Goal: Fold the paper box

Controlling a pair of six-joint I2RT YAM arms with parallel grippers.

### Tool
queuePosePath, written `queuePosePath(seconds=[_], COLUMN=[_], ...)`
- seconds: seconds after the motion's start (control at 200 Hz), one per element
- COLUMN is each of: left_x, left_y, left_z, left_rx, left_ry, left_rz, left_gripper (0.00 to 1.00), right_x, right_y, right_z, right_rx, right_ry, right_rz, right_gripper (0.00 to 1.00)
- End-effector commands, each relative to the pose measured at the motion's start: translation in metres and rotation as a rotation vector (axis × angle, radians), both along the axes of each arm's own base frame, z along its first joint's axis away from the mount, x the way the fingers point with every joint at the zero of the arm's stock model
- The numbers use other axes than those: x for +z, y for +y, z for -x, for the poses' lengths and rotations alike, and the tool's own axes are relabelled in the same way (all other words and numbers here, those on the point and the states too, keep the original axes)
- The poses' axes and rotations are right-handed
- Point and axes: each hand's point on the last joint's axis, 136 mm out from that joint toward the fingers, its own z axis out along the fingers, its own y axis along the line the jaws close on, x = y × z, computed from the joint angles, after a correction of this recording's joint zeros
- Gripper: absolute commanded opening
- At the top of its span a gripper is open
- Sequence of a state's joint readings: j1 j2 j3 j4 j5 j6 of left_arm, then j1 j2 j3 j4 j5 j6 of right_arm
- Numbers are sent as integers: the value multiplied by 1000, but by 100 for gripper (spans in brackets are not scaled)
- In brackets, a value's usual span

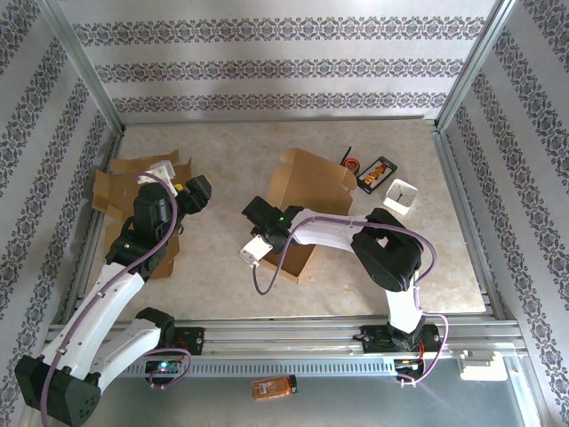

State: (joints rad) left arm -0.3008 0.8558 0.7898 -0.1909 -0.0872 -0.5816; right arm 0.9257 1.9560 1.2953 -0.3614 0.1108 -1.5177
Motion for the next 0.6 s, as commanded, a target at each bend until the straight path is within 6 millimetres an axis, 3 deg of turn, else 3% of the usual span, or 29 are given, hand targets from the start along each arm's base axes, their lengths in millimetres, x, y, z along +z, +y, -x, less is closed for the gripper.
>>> queuePosePath(seconds=[0.0,0.18,0.46,0.595], left_x=[3,4,10,18], left_y=[-1,-15,-31,-44], left_z=[-6,-11,-16,-16], left_rx=[-3,-79,-197,-293], left_ry=[-32,-46,-60,-92], left_rz=[-10,-11,-130,-188], left_gripper=[73,75,83,83], right_x=[-19,0,62,105], right_y=[8,12,8,5], right_z=[18,14,-2,-9], right_rx=[23,-10,-32,-93], right_ry=[78,32,-89,-139], right_rz=[-45,-112,-184,-277], right_gripper=[26,41,50,52])
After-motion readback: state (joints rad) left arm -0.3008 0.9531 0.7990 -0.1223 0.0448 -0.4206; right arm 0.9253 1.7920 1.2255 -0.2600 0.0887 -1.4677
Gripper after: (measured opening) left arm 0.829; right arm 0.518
